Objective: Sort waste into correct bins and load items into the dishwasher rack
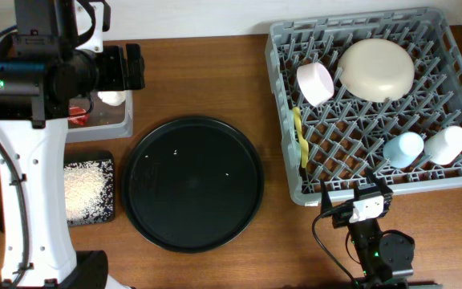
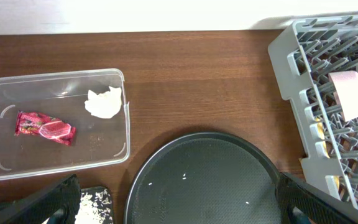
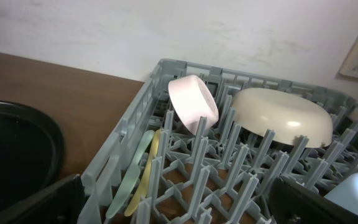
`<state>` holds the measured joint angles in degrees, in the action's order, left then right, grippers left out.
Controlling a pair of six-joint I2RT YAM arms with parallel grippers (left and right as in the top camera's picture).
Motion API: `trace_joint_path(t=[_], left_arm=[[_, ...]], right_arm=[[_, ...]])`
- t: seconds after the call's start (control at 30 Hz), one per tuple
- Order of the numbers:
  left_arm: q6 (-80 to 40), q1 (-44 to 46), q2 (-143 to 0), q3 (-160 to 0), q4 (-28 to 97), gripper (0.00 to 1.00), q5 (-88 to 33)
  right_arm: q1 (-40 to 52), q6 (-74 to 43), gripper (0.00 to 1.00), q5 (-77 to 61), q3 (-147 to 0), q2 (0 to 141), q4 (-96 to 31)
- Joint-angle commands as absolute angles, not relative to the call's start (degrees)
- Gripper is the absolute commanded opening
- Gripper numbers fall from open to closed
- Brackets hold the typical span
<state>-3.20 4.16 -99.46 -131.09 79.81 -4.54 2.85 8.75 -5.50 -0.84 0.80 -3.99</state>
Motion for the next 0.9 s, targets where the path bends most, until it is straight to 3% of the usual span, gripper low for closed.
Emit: trace_joint_path(t=[0.0,0.47,0.53,0.67,0.87], left_arm=[[-3.18,4.12,-99.39,-131.04,80.42,1.0,-5.17],[-3.16,3.92,-99.5,-130.98,81.84,1.0,-5.17],[-1.85,4.34,-99.26,-130.93,82.89,1.0,-0.03],[-1.52,7.51,-96.71,-127.87,74.74,1.0,7.79],[1.26,10.48,-86.19,-112.51,60.82,1.0,7.97]], right_arm=[[2.59,8.14,0.98,-5.58,-0.32,0.21,-3.84],[2.59,8.14,0.98,-5.58,-0.32,0.21,-3.81],[2.59,8.14,0.98,-5.58,-0.32,0.21,-3.81],[2.59,8.14,0.98,-5.58,-0.32,0.21,-3.81],[2.59,8.14,0.98,-5.58,-0.32,0.21,-3.81]])
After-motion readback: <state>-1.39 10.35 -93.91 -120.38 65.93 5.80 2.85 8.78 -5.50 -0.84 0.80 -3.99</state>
